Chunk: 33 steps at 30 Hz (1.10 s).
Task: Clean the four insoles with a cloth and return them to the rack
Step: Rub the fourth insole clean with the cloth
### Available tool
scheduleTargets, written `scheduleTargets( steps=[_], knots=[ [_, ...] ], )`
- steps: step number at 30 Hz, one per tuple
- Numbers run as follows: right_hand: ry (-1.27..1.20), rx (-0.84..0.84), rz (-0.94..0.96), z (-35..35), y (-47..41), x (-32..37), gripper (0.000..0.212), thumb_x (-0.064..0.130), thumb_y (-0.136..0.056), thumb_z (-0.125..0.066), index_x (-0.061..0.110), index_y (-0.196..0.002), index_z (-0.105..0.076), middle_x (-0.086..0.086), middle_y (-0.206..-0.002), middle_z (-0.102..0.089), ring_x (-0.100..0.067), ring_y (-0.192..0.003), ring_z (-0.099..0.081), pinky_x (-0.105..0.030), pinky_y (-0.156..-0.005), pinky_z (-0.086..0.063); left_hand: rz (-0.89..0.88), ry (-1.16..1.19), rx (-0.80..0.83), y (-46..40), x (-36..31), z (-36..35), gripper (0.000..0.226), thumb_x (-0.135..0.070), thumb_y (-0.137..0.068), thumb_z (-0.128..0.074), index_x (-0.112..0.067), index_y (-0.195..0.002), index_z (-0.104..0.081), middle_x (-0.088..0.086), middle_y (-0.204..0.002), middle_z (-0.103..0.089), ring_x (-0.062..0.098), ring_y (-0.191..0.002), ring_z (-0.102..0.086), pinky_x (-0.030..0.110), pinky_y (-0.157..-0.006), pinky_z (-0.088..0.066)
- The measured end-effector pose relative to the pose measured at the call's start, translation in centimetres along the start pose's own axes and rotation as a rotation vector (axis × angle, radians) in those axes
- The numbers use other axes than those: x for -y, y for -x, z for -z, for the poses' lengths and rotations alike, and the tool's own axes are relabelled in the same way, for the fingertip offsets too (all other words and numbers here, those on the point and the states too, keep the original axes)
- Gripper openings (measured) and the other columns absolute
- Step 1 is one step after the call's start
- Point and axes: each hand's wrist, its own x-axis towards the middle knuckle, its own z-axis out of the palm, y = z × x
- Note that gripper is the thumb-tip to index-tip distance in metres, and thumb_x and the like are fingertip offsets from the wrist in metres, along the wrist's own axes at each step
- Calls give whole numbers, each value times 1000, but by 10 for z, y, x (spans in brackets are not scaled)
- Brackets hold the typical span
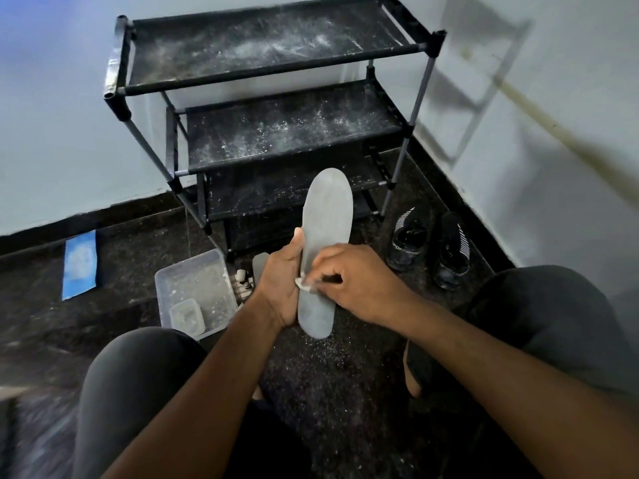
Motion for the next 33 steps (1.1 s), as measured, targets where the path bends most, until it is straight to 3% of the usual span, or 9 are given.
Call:
scheduleTargets(
  steps=[2,6,9,12,16,23,25,28,33],
  knots=[
    [-80,21,-19,6,1,2,9,20,-83,-76,14,-89,-78,9,-86,-68,-4,-83,-62,-22,-78,-52,3,13,7,0,-3,1,69,-59,-105,-34,-5,-140,-58,17,-126,-68,30,-108,-68,46,-95,-56],
    [51,-137,-50,8,-7,-3,10,23,-85,-75,17,-92,-78,11,-90,-69,-3,-87,-59,-29,-85,-51,5,32,51,-2,-2,0,68,-59,-105,-31,-5,-135,-59,13,-101,-74,25,-83,-74,38,-68,-63],
    [22,44,-15,2,-5,6,8,18,-84,-75,16,-91,-78,10,-92,-71,-2,-88,-61,-31,-90,-50,-13,66,41,-5,-2,0,75,-64,-103,-33,-5,-143,-55,18,-121,-69,30,-106,-69,44,-89,-61],
    [-137,215,-40,11,2,12,11,21,-83,-77,11,-88,-78,6,-88,-72,-5,-83,-66,-28,-89,-52,-29,130,19,-7,-3,7,81,-68,-101,-32,-6,-149,-48,23,-143,-57,35,-127,-55,51,-111,-45],
    [-151,-62,-58,16,-2,3,15,24,-84,-74,10,-86,-77,6,-85,-70,-6,-80,-65,-31,-84,-54,-29,117,36,-7,-1,4,75,-66,-102,-31,-6,-139,-58,18,-121,-69,30,-101,-72,45,-81,-63],
    [4,287,20,15,3,12,6,18,-83,-77,15,-88,-79,17,-79,-64,3,-81,-59,-9,-75,-41,-20,223,5,-8,-5,9,86,-71,-99,-34,-3,-151,-45,19,-143,-56,31,-115,-61,48,-99,-53],
    [-73,146,-32,25,3,8,9,23,-84,-77,15,-87,-79,12,-81,-67,-3,-80,-62,-19,-78,-49,-15,191,33,-10,-5,12,85,-72,-99,-33,-6,-150,-47,17,-144,-57,33,-121,-61,49,-97,-57],
    [-142,-10,-27,19,0,8,10,25,-83,-76,15,-85,-78,8,-82,-69,-7,-79,-64,-28,-89,-51,-23,148,29,-9,-5,8,78,-68,-101,-29,-5,-139,-57,18,-129,-67,31,-109,-69,47,-87,-62],
    [91,393,-27,14,4,-1,5,24,-79,-79,21,-84,-79,13,-83,-70,-1,-76,-65,-30,-78,-55,-18,216,10,-6,-6,6,86,-71,-100,-31,-2,-149,-48,18,-131,-62,27,-105,-61,44,-94,-56]
  ],
)
